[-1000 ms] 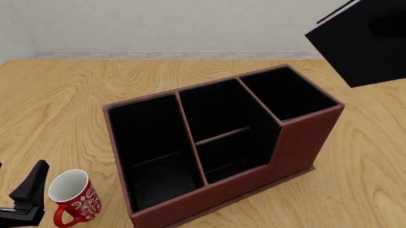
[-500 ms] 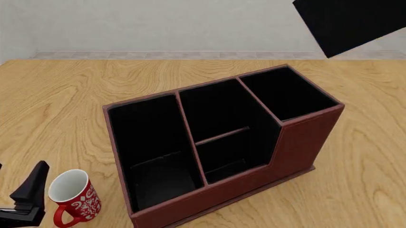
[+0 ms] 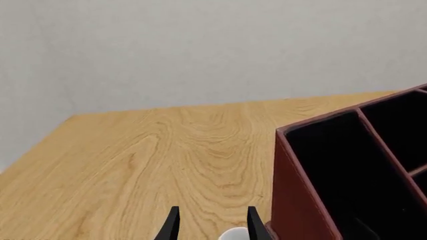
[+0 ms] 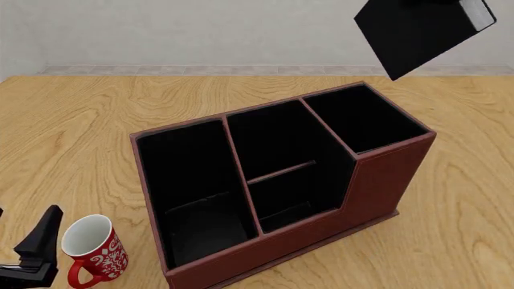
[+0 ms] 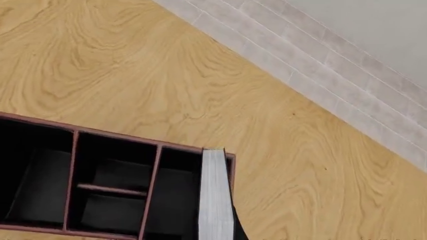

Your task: Pick up the book and place it in the right compartment of the caddy.

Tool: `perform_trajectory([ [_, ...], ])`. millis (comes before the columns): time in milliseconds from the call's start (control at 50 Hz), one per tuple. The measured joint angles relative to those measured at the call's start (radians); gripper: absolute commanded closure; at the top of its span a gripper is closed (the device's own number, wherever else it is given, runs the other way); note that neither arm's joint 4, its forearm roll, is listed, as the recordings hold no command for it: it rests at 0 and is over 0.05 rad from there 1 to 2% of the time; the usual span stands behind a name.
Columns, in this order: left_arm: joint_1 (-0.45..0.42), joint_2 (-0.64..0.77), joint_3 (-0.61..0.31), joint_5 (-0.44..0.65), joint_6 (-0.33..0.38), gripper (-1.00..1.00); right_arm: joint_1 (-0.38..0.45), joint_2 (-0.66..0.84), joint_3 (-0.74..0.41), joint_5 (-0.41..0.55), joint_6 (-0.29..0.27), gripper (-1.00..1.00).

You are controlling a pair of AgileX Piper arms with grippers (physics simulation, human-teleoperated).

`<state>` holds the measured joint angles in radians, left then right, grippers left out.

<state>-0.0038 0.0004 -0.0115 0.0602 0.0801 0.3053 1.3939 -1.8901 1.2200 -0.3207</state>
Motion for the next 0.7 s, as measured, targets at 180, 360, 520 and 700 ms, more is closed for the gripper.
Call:
perform_trajectory([
  [180, 0.001, 0.000, 0.001, 0.001, 0.002, -1.00, -0.020, 0.024, 0.038, 0.000, -0.014, 1.00],
  [360, 0.000, 0.000, 0.003, 0.003, 0.004, -1.00, -0.025, 0.047, 0.071, 0.000, -0.019, 1.00],
  [520, 0.001, 0.000, 0.005, 0.005, 0.004, -1.00, -0.014, 0.066, 0.080, 0.000, -0.015, 1.00],
  [700, 0.002, 0.000, 0.008, 0.006, 0.005, -1.00, -0.008, 0.082, 0.090, 0.000, -0.012, 1.00],
])
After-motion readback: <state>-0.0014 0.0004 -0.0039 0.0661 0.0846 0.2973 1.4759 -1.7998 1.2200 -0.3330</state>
